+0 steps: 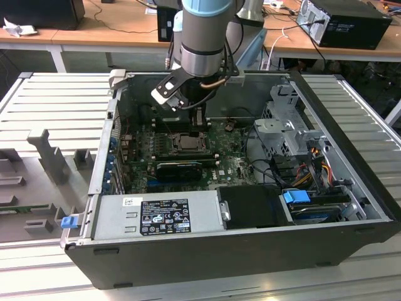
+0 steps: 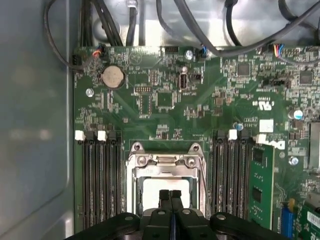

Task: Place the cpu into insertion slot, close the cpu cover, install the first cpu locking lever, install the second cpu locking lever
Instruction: 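Close the cpu cover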

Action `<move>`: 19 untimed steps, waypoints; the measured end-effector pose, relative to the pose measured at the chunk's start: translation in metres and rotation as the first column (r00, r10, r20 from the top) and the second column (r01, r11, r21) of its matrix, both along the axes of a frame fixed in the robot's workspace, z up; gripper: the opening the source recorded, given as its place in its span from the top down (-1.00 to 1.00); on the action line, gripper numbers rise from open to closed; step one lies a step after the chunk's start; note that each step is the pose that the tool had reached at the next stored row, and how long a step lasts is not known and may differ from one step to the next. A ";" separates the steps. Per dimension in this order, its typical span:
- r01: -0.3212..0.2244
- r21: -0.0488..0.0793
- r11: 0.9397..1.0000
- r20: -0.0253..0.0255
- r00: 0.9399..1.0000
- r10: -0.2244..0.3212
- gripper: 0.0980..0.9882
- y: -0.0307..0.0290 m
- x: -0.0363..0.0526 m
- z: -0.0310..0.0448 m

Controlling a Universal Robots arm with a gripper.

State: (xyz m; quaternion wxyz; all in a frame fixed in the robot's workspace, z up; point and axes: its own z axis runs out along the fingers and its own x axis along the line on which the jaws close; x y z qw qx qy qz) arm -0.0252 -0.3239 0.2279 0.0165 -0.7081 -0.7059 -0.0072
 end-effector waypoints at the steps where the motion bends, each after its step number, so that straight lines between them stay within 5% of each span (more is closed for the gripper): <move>1: 0.000 0.000 1.000 0.000 1.000 0.000 0.98 0.0000 -0.0009 -0.0032; 19: -0.008 0.004 1.000 0.000 1.000 0.008 0.98 0.0000 -0.0262 -0.0147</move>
